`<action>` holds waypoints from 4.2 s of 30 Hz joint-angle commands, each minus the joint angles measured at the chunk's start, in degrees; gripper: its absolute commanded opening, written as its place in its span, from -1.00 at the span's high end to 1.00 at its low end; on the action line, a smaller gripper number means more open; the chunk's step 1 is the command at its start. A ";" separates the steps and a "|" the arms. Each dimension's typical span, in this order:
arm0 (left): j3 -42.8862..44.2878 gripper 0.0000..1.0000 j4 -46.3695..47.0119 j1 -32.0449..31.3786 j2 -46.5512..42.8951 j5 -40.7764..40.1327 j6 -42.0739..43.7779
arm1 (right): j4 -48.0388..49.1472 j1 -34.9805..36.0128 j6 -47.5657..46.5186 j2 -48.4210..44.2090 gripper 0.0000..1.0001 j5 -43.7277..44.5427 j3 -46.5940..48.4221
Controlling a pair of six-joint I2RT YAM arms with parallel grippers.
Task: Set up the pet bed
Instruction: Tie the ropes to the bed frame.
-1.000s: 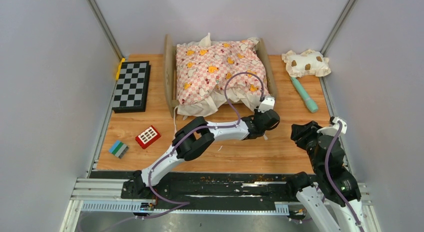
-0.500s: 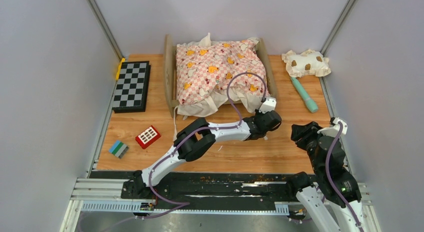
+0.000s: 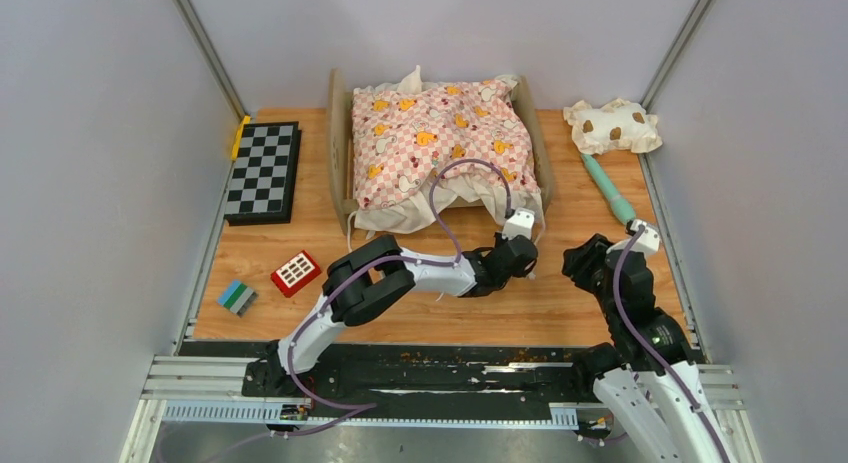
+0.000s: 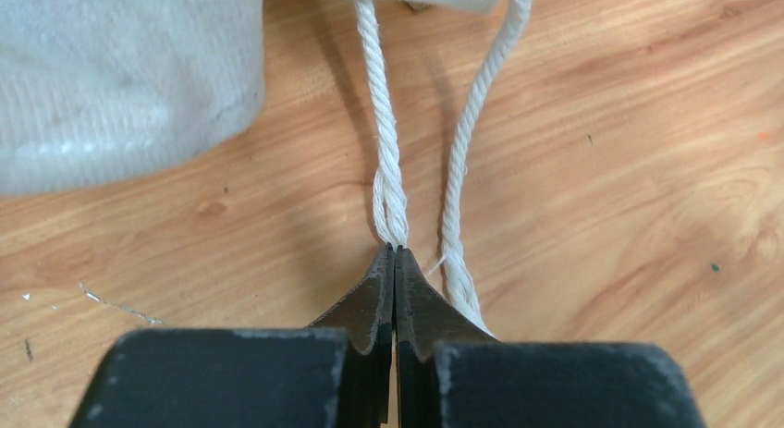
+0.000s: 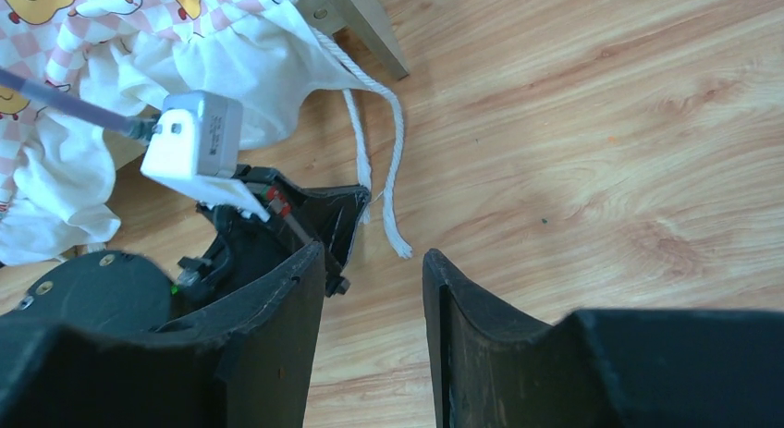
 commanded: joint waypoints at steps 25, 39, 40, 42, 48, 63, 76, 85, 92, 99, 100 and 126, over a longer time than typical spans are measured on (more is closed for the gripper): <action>-17.67 1.00 -0.74 -5.07 -0.73 5.72 -3.62 | 29.72 -5.47 2.31 29.75 0.11 -6.77 -7.52; -19.36 1.00 0.59 -3.69 -1.41 6.47 -4.71 | 41.16 -9.23 0.30 52.28 0.11 -9.41 -1.89; -19.28 1.00 0.64 -3.55 -1.34 6.61 -4.70 | 41.67 -9.27 0.10 53.49 0.11 -9.27 -1.36; -18.97 1.00 0.69 -3.28 -1.24 7.05 -4.61 | 43.28 -9.34 -0.26 54.95 0.11 -9.11 -0.60; -18.38 1.00 0.77 -3.05 -0.68 7.97 -4.61 | 43.15 -9.34 -0.97 61.20 0.15 -8.88 3.15; -17.19 1.00 0.14 -2.87 0.04 9.03 -4.29 | 40.37 -9.41 -1.71 67.01 1.00 -7.97 5.84; -14.56 0.77 -1.48 -1.35 0.45 9.69 -3.82 | 36.47 -9.60 -3.62 54.91 1.00 -7.47 3.48; -12.44 0.40 -3.14 -0.73 1.11 10.01 -3.73 | 34.20 -9.60 -4.50 51.07 1.00 -6.49 3.11; -12.76 0.27 -3.24 -0.67 0.08 10.22 -3.83 | 31.77 -9.62 -5.95 47.76 1.00 -4.26 3.92; -15.05 0.04 -2.13 -0.69 -3.45 9.67 -4.34 | 29.64 -9.60 -5.84 43.52 1.00 -5.01 5.58; -15.11 0.02 -2.13 -0.68 -3.84 9.58 -4.35 | 29.34 -9.64 -5.89 43.17 1.00 -5.06 5.83; -36.29 -0.06 2.90 -0.68 -27.34 6.19 -9.75 | 41.53 -9.67 14.05 45.98 1.00 -22.90 3.80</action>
